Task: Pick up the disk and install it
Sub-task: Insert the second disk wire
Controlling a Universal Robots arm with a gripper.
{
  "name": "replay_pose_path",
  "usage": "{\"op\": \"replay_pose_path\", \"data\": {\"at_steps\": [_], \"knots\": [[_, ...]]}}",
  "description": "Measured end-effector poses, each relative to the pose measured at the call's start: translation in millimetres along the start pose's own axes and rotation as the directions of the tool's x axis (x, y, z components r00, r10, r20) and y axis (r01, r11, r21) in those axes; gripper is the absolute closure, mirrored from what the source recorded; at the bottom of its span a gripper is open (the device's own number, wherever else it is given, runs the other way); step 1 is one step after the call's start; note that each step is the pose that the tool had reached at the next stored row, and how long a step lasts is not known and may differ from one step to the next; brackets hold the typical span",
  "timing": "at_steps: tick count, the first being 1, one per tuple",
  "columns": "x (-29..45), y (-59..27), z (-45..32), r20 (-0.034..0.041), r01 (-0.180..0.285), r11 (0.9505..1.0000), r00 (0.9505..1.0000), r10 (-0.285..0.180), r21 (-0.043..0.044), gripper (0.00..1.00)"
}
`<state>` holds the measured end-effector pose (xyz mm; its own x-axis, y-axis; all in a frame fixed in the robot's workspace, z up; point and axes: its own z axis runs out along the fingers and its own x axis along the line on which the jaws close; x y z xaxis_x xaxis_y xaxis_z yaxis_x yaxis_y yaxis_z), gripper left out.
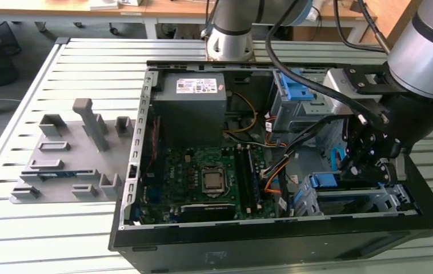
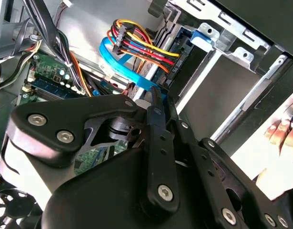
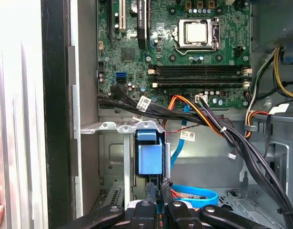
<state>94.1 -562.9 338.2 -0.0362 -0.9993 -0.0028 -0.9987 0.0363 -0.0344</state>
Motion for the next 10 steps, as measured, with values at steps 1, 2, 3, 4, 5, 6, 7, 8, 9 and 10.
{"op": "replay_pose_path", "data": {"at_steps": [1, 2, 3, 4, 5, 6, 7, 8, 9, 10], "knots": [[0.0, -0.1, 0.3, -0.0001, 0.000, 1.0000, 1.0000, 0.000, 0.0000, 0.84], [0.0, -0.4, 0.4, -0.0002, 0.000, 1.0000, 1.0000, 0.000, 0.0000, 0.84], [0.0, -0.7, 0.5, -0.0002, 0.000, 1.0000, 1.0000, 0.000, -0.0001, 0.84], [0.0, -1.3, 0.7, -0.0001, 0.000, 1.0000, 1.0000, 0.000, 0.0000, 0.84], [0.0, -2.0, 0.9, 0.0000, 0.000, 1.0000, 1.0000, 0.000, -0.0001, 0.84], [0.0, -2.4, 1.1, -0.0002, 0.000, 1.0000, 1.0000, 0.000, -0.0002, 0.84], [-0.1, -2.4, 1.4, -0.0002, 0.000, 1.0000, 1.0000, 0.000, -0.0002, 0.84], [-0.2, -2.9, 1.7, -0.0002, 0.000, 1.0000, 1.0000, 0.000, -0.0002, 0.84], [-0.2, -3.0, 1.9, -0.0003, 0.000, 1.0000, 1.0000, 0.000, -0.0004, 0.84], [-0.2, -3.0, 2.1, -0.0003, 0.000, 1.0000, 1.0000, 0.000, -0.0004, 0.84]]}}
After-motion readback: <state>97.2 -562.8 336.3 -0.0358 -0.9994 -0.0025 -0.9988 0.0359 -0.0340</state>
